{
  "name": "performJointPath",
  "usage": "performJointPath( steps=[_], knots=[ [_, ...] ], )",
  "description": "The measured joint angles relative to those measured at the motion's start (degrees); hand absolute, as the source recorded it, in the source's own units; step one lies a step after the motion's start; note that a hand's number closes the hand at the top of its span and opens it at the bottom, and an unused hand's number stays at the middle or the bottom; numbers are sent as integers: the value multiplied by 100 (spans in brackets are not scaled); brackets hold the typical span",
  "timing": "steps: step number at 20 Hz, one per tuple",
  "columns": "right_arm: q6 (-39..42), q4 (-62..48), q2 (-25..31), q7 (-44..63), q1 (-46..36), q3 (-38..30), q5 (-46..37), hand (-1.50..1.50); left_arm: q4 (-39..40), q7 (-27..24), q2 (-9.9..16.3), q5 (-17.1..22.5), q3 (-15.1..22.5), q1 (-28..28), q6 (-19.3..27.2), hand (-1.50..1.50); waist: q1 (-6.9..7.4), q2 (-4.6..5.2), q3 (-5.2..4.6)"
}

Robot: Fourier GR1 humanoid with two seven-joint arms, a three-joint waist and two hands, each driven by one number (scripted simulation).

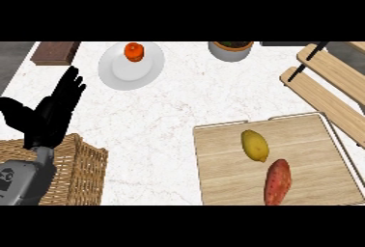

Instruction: Pick the sweet potato from the tray and place it in the tiered shelf

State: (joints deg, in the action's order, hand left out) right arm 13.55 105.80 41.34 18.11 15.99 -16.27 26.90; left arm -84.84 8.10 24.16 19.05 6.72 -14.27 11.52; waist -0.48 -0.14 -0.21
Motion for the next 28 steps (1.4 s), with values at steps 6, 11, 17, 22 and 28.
performJointPath(
  steps=[6,11,17,22,28],
  knots=[
    [-101,908,930,1336,-130,560,-1105,-150,-36,126,-30,4,22,-67,-50,0,92,19,-2],
    [-469,1391,745,2622,-786,1519,-1764,-150,124,148,-127,-64,-36,-201,-117,0,112,28,9],
    [-311,1391,517,3658,-1408,2413,-2310,-150,25,78,-243,-210,-84,-84,-146,0,121,18,22],
    [-199,1295,392,3963,-1602,2906,-2711,-150,-3,121,-286,-242,-175,-59,-237,0,88,14,22],
    [-96,1206,172,4076,-1628,3258,-3079,-150,197,60,-285,-276,-393,-101,-452,0,58,12,25]
  ],
)
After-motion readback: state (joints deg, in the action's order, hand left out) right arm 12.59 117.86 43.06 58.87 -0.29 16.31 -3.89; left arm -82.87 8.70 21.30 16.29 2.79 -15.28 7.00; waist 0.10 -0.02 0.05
